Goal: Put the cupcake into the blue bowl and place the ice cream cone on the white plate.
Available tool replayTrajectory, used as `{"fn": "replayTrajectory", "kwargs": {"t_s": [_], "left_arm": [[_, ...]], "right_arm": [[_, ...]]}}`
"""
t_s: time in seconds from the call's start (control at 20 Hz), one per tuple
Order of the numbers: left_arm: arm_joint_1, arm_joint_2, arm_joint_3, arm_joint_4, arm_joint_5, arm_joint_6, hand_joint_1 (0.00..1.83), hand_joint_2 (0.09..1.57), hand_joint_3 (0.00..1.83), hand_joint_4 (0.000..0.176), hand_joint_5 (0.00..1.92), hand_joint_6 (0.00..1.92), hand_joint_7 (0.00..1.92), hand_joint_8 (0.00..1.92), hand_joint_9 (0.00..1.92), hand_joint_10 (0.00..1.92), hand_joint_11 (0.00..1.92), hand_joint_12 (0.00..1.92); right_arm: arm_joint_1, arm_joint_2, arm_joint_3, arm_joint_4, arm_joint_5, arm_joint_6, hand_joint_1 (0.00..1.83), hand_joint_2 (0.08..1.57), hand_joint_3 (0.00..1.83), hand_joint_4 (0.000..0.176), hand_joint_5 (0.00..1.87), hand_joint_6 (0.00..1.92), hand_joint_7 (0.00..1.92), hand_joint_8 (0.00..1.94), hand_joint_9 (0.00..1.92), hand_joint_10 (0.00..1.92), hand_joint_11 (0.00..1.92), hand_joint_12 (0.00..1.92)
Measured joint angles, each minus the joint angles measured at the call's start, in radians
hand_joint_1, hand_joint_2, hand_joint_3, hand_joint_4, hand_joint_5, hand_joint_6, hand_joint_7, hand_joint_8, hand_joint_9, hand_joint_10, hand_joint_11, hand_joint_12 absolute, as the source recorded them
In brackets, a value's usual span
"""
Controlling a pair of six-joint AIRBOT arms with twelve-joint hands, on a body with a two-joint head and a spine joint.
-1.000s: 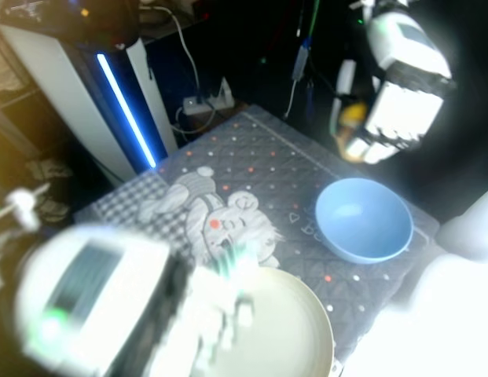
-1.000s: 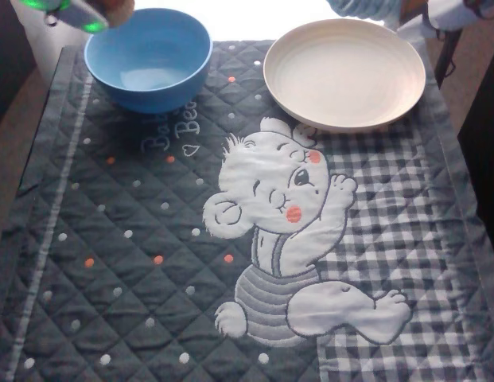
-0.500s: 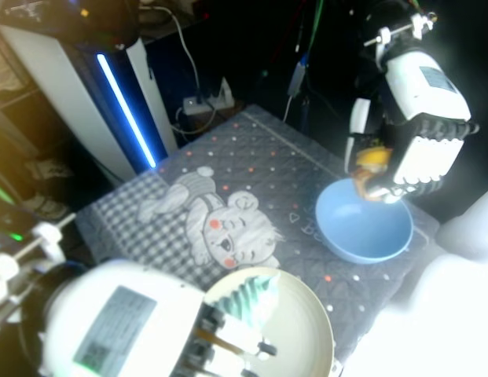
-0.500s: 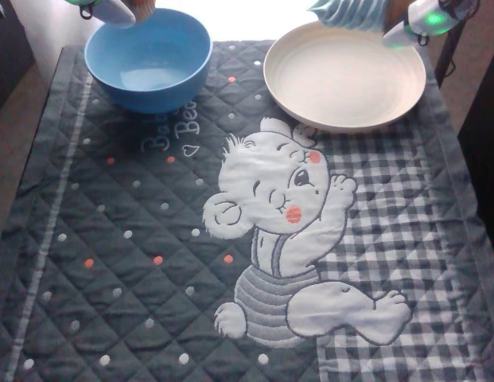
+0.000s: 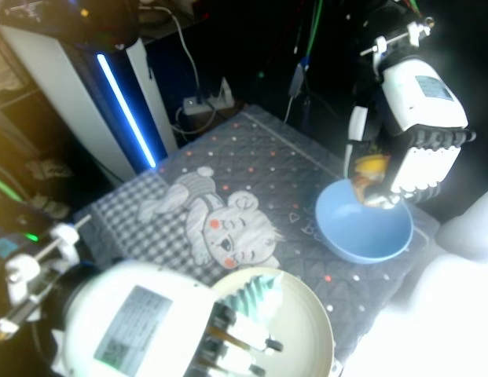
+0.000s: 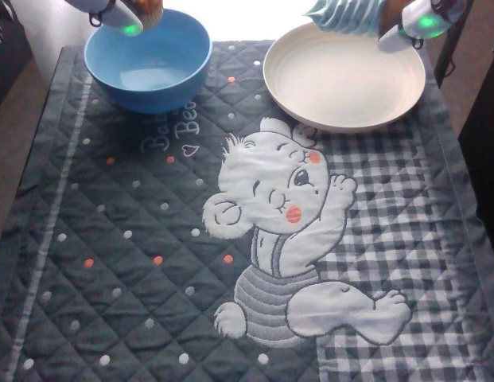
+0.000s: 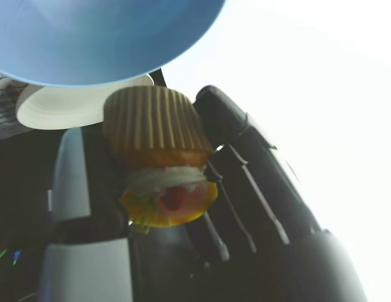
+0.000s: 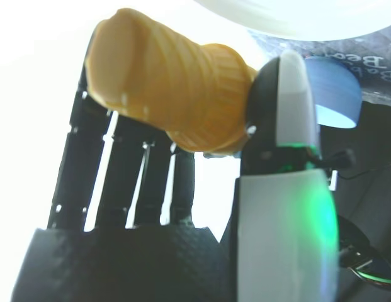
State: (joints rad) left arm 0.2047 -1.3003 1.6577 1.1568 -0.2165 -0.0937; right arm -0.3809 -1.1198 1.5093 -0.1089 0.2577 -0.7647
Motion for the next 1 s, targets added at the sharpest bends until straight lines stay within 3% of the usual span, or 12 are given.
{"fn": "replayTrajectory", "kwargs": {"t_s": [0.05, 0.15, 0.2, 0.3, 0.45, 0.6, 0.7, 0.8, 0.95, 1.0], "left_arm": [[0.005, 0.0, 0.0, 0.003, 0.001, 0.0, 1.31, 0.95, 0.0, 0.0, 0.81, 0.1, 0.73, 0.09, 0.73, 0.12, 0.61, 0.57], [0.008, 0.0, 0.0, 0.003, 0.005, 0.0, 1.18, 0.9, 0.0, 0.0, 0.73, 0.0, 0.56, 0.0, 0.56, 0.0, 0.54, 0.41], [0.008, 0.0, 0.0, 0.002, 0.003, -0.001, 1.16, 0.89, 0.0, 0.0, 0.69, 0.0, 0.49, 0.0, 0.49, 0.0, 0.48, 0.39], [0.009, 0.0, 0.0, 0.002, 0.003, -0.003, 1.16, 0.86, 0.0, 0.0, 0.63, 0.0, 0.44, 0.0, 0.44, 0.0, 0.43, 0.37], [0.013, 0.0, 0.0, 0.003, 0.002, -0.003, 1.19, 0.83, 0.0, 0.0, 0.61, 0.0, 0.42, 0.0, 0.42, 0.0, 0.36, 0.42], [0.014, 0.0, 0.0, 0.002, 0.001, -0.003, 1.17, 0.83, 0.0, 0.0, 0.61, 0.0, 0.44, 0.0, 0.43, 0.0, 0.32, 0.48], [0.014, 0.0, 0.0, 0.002, -0.002, -0.003, 1.16, 0.83, 0.0, 0.0, 0.61, 0.0, 0.46, 0.01, 0.44, 0.01, 0.34, 0.5], [0.014, 0.0, 0.0, 0.002, -0.007, -0.003, 1.15, 0.83, 0.0, 0.0, 0.62, 0.0, 0.46, 0.0, 0.45, 0.0, 0.3, 0.54], [0.014, 0.0, 0.0, 0.002, -0.014, -0.003, 1.14, 0.82, 0.0, 0.0, 0.63, 0.0, 0.47, 0.0, 0.44, 0.0, 0.28, 0.56], [0.014, 0.0, 0.0, -0.006, -0.018, -0.003, 1.16, 0.82, 0.0, 0.0, 0.63, 0.0, 0.48, 0.0, 0.46, 0.0, 0.33, 0.52]], "right_arm": [[0.0, -0.002, 0.0, -0.01, -0.004, 0.0, 0.72, 0.88, 0.0, 0.0, 0.69, 0.02, 0.77, 0.0, 0.95, 0.0, 1.01, 0.37], [0.0, -0.005, 0.0, -0.011, -0.002, 0.001, 0.62, 0.81, 0.0, 0.065, 0.53, 0.0, 0.48, 0.0, 0.71, 0.0, 0.87, 0.37], [0.002, -0.006, -0.001, -0.011, 0.0, 0.001, 0.61, 0.79, 0.0, 0.124, 0.44, 0.0, 0.45, 0.0, 0.62, 0.0, 0.76, 0.5], [0.002, -0.005, -0.001, -0.012, 0.003, 0.001, 0.6, 0.77, 0.0, 0.171, 0.33, 0.0, 0.34, 0.0, 0.51, 0.0, 0.6, 0.76], [0.002, -0.005, -0.002, -0.016, 0.002, 0.0, 0.63, 0.77, 0.0, 0.172, 0.28, 0.0, 0.33, 0.0, 0.39, 0.0, 0.43, 0.99], [0.002, -0.005, -0.004, -0.016, 0.002, 0.0, 0.65, 0.74, 0.0, 0.162, 0.28, 0.0, 0.38, 0.0, 0.4, 0.0, 0.37, 1.06], [0.002, -0.005, -0.008, -0.016, 0.002, 0.001, 0.64, 0.73, 0.0, 0.156, 0.28, 0.0, 0.37, 0.0, 0.43, 0.01, 0.36, 1.07], [0.002, -0.005, -0.01, -0.017, 0.001, 0.001, 0.68, 0.74, 0.0, 0.168, 0.29, 0.0, 0.36, 0.0, 0.39, 0.0, 0.27, 1.07], [0.002, -0.005, -0.01, -0.018, 0.001, 0.001, 0.68, 0.72, 0.0, 0.166, 0.3, 0.0, 0.4, 0.01, 0.43, 0.01, 0.31, 1.11], [0.002, -0.005, -0.011, -0.018, 0.001, 0.0, 0.67, 0.72, 0.0, 0.158, 0.29, 0.0, 0.4, 0.01, 0.43, 0.01, 0.31, 1.12]]}}
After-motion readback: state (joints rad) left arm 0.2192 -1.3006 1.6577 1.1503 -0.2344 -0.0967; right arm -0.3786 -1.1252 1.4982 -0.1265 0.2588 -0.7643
